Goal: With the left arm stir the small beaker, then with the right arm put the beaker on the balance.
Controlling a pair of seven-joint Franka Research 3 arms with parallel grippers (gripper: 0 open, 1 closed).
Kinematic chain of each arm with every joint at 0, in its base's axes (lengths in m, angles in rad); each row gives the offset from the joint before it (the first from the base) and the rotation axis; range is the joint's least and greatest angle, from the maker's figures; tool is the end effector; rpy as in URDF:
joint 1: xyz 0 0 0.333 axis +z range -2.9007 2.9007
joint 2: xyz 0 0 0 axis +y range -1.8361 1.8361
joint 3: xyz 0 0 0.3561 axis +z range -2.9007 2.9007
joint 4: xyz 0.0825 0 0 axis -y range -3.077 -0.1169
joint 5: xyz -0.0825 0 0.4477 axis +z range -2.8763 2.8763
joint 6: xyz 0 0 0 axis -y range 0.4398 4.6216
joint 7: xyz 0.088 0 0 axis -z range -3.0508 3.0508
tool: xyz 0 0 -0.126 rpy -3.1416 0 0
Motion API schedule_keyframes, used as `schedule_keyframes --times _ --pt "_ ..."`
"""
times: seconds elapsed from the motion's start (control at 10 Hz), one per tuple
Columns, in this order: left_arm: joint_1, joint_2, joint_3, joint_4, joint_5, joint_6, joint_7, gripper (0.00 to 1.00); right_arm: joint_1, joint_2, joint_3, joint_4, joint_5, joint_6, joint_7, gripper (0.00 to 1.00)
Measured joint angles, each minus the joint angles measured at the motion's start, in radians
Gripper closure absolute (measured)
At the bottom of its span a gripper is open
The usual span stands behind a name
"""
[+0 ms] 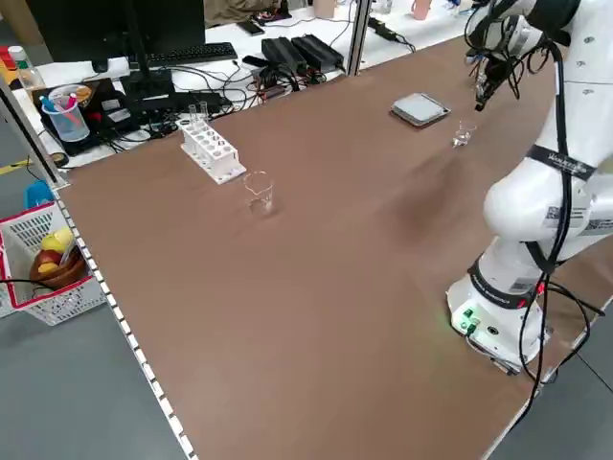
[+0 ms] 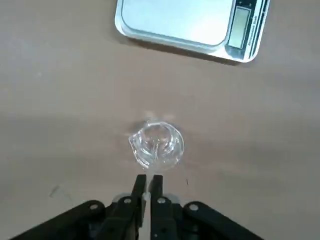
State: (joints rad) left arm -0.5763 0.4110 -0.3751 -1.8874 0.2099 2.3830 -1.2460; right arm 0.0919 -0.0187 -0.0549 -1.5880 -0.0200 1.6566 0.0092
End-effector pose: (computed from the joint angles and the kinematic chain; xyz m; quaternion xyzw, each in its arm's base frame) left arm 0.4257 -0.5646 0.2905 0.9938 0.0934 0.0308 0.0516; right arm 0.6217 0.0203 0.6559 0.9989 0.0143 0.0438 0.0085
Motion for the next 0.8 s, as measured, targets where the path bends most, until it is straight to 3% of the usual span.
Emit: schedule_keyframes --times 0.4,0.8 --pt "-0.001 0.043 0.006 0.049 0.020 -0.001 -0.058 0.93 0.000 0.000 0.000 0.000 0.000 0.000 0.000 0.00" --pt "0.004 0.048 0.015 0.066 0.042 -0.071 -0.058 0.93 0.000 0.000 0.000 0.000 0.000 0.000 0.000 0.00"
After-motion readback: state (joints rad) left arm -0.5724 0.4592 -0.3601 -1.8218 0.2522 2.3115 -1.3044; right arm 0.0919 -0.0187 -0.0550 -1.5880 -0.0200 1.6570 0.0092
